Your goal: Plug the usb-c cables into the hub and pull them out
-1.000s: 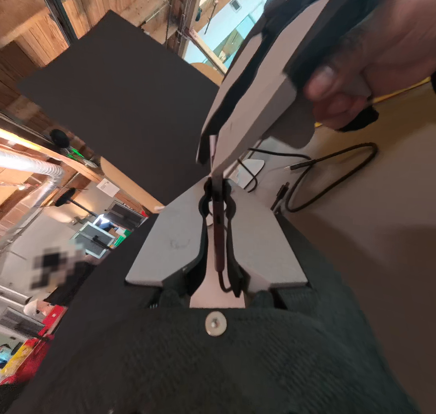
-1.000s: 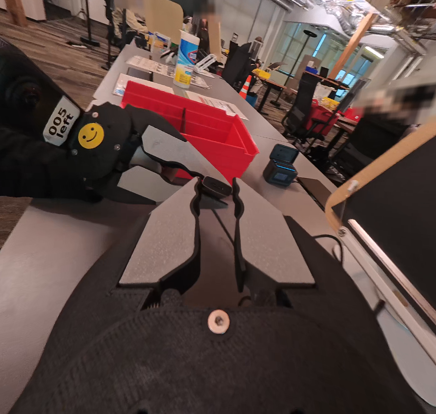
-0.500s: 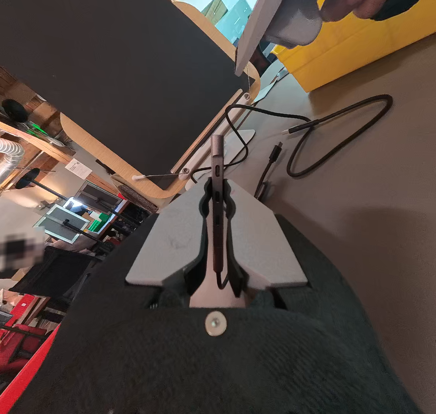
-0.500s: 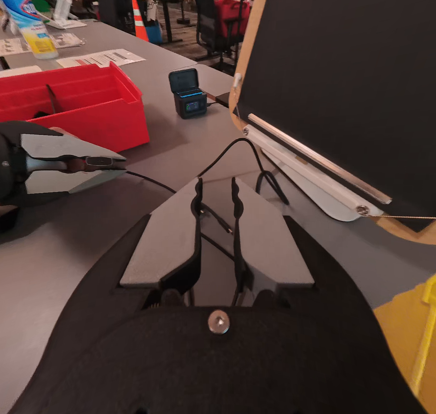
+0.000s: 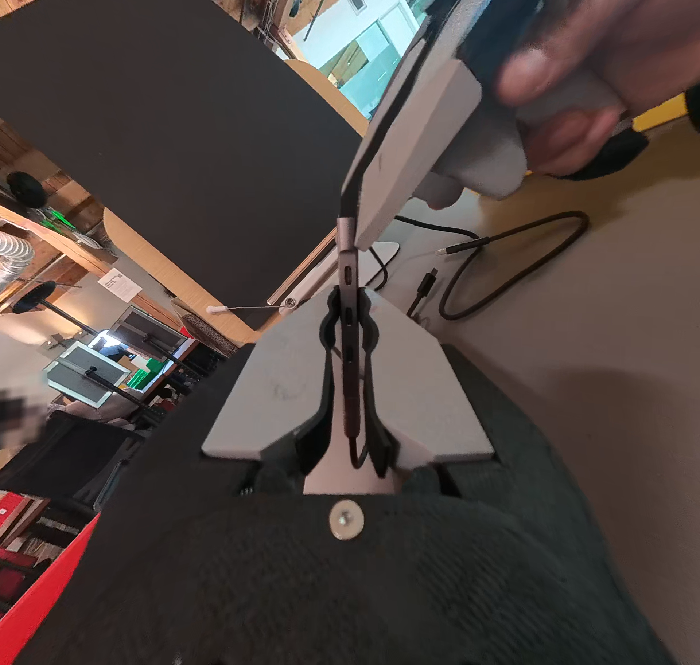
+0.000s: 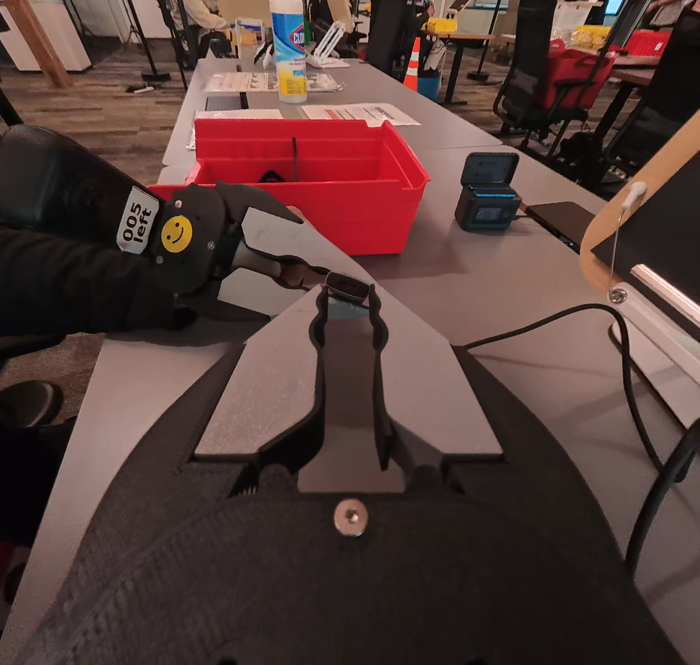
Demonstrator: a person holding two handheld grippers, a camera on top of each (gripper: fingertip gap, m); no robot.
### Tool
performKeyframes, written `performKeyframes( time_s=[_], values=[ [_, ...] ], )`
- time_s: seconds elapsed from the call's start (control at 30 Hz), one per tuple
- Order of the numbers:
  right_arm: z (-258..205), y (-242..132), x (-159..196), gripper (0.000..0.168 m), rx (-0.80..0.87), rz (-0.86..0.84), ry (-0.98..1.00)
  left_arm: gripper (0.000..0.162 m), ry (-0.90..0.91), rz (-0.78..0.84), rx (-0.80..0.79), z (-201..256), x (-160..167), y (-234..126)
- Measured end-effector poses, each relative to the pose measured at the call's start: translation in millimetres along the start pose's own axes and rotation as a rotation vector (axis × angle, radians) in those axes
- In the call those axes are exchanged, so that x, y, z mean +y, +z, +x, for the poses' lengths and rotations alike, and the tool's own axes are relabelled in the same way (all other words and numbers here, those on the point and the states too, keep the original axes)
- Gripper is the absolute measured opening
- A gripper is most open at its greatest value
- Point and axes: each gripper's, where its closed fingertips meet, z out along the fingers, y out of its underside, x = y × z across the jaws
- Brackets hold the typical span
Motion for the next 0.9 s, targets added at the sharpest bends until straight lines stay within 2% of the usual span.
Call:
performKeyframes(
  time_s=[0.13, 0.27, 0.33, 0.4, 0.47, 0.57, 0.73, 0.9],
  values=[
    [-0.9, 2.9, -1.4, 0.018, -0.001, 0.009, 0.006, 0.007, 0.006, -0.014, -0.027, -2.4, 0.0, -1.1],
    [-4.3, 8.5, 11.0, 0.014, 0.004, -0.059, -0.050, 0.008, 0.055, -0.011, -0.019, 4.1, -4.1, -0.7],
    [-2.6, 5.7, 12.0, 0.014, 0.013, -0.075, -0.073, 0.008, 0.014, -0.003, 0.024, 5.6, -4.5, -0.8],
    [13.7, -4.3, 4.7, 0.013, 0.081, -0.042, -0.049, 0.008, -0.040, 0.014, 0.021, -0.8, -5.2, -2.6],
    [46.0, -21.7, 1.3, 0.014, 0.217, -0.015, 0.012, 0.008, -0.040, 0.001, 0.001, -6.9, -0.2, -3.7],
    [99.3, -47.6, 29.5, 0.013, 0.454, -0.132, 0.071, 0.007, -0.035, -0.025, 0.020, -3.6, 6.1, -1.7],
    [115.2, -45.1, 80.3, 0.010, 0.502, -0.379, 0.028, 0.007, -0.007, -0.050, 0.055, 7.0, 10.6, 1.9],
    [122.8, -41.4, 116.0, 0.020, 0.536, -0.549, -0.016, 0.007, -0.022, -0.056, 0.030, 1.1, 12.5, 1.0]
  ],
)
